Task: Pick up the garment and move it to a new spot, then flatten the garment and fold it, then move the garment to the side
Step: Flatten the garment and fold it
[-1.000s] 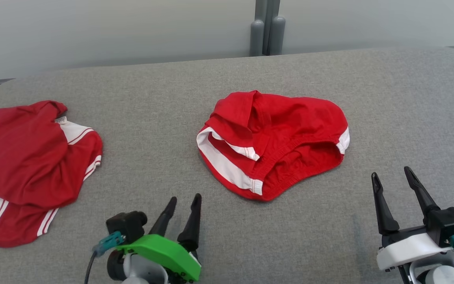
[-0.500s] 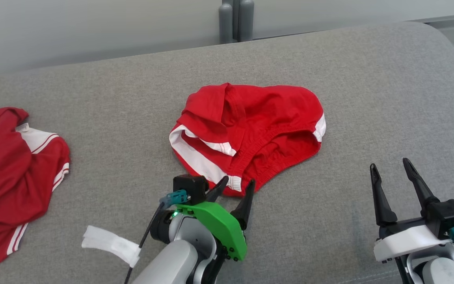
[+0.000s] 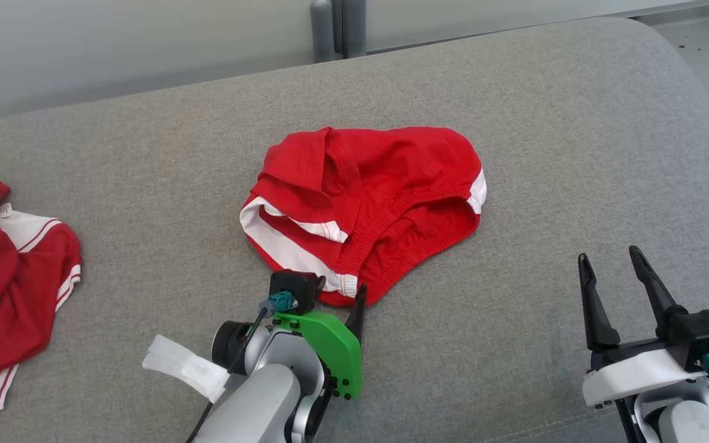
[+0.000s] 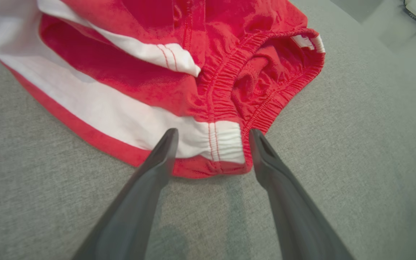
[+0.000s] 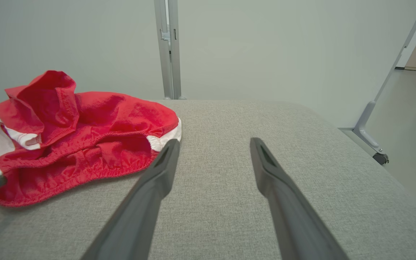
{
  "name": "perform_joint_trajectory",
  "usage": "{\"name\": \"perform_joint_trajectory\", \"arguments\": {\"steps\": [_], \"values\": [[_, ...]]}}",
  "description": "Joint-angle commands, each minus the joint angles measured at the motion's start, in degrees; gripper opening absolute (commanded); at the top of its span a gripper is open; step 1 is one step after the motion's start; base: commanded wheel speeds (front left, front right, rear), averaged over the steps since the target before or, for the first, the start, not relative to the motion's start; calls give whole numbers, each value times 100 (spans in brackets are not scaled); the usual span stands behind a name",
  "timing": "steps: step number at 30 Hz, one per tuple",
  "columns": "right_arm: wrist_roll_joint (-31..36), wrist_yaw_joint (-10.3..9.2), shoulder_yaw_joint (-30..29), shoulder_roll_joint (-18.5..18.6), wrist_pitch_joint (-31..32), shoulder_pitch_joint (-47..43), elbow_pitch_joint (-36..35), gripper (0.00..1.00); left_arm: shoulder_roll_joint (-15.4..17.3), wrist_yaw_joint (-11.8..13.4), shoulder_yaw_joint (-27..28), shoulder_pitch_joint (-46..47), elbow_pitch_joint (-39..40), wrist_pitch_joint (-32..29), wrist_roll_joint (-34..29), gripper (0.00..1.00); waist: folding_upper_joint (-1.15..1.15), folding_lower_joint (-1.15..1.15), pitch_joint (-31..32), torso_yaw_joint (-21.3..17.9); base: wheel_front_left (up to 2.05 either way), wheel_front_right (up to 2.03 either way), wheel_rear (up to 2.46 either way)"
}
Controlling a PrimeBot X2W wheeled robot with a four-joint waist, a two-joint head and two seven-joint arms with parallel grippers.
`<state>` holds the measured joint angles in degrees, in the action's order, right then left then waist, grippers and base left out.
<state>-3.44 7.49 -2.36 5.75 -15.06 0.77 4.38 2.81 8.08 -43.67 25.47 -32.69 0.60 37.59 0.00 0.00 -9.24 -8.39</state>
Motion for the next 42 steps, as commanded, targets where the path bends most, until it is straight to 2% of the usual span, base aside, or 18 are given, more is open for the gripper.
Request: {"name": "perform_joint_trajectory", "arguments": {"steps": [1,5,7,9,10,11,13,14,15,23,27,32,37,39,42], "values": [[-37,0,-6,-10,-19,1,13,100,25,22,-18,87,-37,23,-63,100,0,0,-2,1,0,0,0],[-63,0,-7,-23,-19,46,24,100,24,-54,-59,177,-284,118,-1,100,0,0,-18,24,0,0,0],[-66,0,10,-28,-19,78,27,100,24,-71,-90,219,-406,178,30,89,0,0,-31,29,0,0,0],[-72,0,20,-26,-19,83,34,100,23,-71,-131,258,-505,230,62,89,0,0,-32,33,0,0,0],[-75,0,21,-27,-19,78,37,100,24,-59,-154,283,-562,247,84,78,0,0,-32,37,0,0,0],[-76,0,24,-26,-19,75,37,100,25,-47,-180,295,-617,253,114,54,0,0,-29,39,0,0,0],[-81,0,31,-20,-19,72,39,100,22,-35,-251,335,-725,271,164,36,0,0,-25,40,0,0,0],[-84,0,40,-14,-19,76,41,100,25,-33,-280,356,-784,298,185,21,0,0,-23,37,0,0,0],[-86,0,46,-7,-19,79,43,100,27,-33,-318,376,-823,303,214,0,0,0,-21,35,0,0,0],[-81,0,11,9,-19,19,30,100,26,-91,-556,509,-1002,520,344,0,0,0,12,100,0,0,0],[-88,0,-18,-15,-19,5,-82,100,357,-157,-625,424,-729,609,201,0,0,0,62,186,0,0,0],[41,0,146,-26,-19,132,-264,100,1112,15,-763,-68,556,264,91,0,0,0,102,425,0,0,0],[-6,0,921,43,-19,517,-49,100,1888,445,-838,-665,2133,-245,11,0,0,0,161,729,0,0,0],[-85,0,1283,46,-18,767,101,100,2071,607,-844,-875,2661,-393,44,0,0,0,180,860,0,0,0],[-261,0,1786,-8,137,1138,319,100,2170,747,-827,-1095,3164,-490,148,0,0,0,190,1053,0,0,0]]}}
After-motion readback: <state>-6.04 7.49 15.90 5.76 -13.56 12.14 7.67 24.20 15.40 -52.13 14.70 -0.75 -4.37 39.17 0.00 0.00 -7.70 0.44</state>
